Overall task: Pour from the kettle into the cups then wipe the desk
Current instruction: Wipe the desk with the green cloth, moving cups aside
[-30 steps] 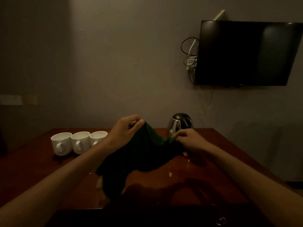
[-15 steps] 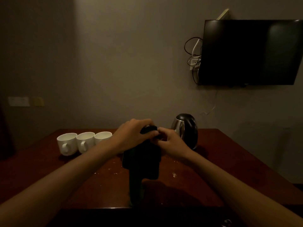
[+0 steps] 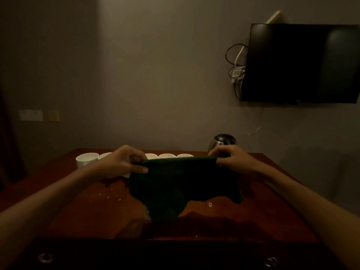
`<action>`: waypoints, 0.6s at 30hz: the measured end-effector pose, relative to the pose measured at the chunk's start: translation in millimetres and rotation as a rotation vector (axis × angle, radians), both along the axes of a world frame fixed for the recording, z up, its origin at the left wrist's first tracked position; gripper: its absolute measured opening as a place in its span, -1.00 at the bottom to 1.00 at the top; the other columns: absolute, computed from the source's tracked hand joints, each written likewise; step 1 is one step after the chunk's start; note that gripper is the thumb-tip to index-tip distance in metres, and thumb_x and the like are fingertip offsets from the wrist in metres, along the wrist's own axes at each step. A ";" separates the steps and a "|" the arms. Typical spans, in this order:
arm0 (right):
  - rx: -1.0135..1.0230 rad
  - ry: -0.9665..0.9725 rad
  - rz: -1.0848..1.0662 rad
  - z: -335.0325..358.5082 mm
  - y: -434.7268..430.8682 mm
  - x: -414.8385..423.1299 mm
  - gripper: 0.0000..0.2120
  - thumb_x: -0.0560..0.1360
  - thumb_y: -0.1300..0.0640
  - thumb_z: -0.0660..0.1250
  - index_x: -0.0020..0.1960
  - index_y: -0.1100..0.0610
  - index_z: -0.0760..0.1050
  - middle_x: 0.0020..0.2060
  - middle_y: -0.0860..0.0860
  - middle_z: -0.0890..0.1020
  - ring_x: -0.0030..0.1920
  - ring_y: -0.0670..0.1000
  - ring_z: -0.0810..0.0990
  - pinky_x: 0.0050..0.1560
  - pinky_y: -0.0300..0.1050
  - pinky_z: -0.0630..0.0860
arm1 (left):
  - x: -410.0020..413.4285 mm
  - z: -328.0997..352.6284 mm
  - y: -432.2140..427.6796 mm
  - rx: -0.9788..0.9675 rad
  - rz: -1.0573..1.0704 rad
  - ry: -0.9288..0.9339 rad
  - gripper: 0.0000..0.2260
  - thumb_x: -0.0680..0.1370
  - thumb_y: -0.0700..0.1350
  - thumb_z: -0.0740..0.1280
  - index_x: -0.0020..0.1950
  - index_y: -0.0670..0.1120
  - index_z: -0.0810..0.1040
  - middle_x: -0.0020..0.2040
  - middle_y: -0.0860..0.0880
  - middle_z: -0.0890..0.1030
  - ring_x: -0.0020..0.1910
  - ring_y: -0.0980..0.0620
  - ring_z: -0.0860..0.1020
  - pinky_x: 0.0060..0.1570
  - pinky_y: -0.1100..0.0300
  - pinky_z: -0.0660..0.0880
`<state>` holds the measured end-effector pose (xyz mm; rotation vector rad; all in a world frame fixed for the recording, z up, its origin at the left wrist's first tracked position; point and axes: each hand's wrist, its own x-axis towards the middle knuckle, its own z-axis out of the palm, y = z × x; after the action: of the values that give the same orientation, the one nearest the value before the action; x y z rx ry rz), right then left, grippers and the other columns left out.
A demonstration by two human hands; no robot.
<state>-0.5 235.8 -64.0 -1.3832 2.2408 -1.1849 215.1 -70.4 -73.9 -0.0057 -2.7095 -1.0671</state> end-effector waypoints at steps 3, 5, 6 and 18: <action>0.087 0.016 0.010 2.7 7.2 0.9 -0.79 0.56 0.31 0.28 0.13 0.11 0.56 0.13 0.02 0.56 0.07 0.00 0.59 -0.14 -0.25 0.55 | 5.4 1.8 -5.0 0.051 0.030 0.029 -0.82 0.48 -0.28 0.45 0.07 -0.18 0.66 0.04 -0.06 0.72 0.12 0.00 0.67 0.11 0.15 0.61; 0.075 0.036 -0.011 3.9 10.3 0.9 -0.81 0.57 0.28 0.28 0.10 0.10 0.58 0.15 0.02 0.57 0.09 -0.01 0.60 -0.10 -0.22 0.56 | 8.0 3.3 -5.1 0.065 0.027 0.022 -0.79 0.45 -0.20 0.46 0.07 -0.20 0.66 0.04 -0.06 0.72 0.12 0.01 0.67 0.12 0.15 0.61; 0.064 0.051 -0.021 4.5 12.7 1.6 -0.83 0.57 0.28 0.28 0.07 0.10 0.59 0.14 0.02 0.58 0.10 -0.02 0.60 -0.06 -0.20 0.55 | 9.5 4.0 -6.0 0.066 0.033 0.021 -0.79 0.45 -0.18 0.45 0.07 -0.19 0.66 0.04 -0.05 0.72 0.12 0.01 0.67 0.12 0.16 0.61; -0.256 0.019 -0.218 8.2 43.8 32.8 -0.81 0.58 0.32 0.23 0.07 0.19 0.60 0.01 0.09 0.61 -0.10 -0.02 0.61 -0.26 -0.26 0.56 | 40.0 8.9 10.0 0.100 0.165 0.287 -0.89 0.53 -0.14 0.39 -0.06 -0.08 0.72 -0.17 -0.07 0.73 -0.19 0.09 0.68 -0.23 0.34 0.57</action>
<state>32.3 279.6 -55.8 -1.2617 2.3682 -1.5844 255.1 -60.4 -65.0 0.0746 -2.3555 -1.0620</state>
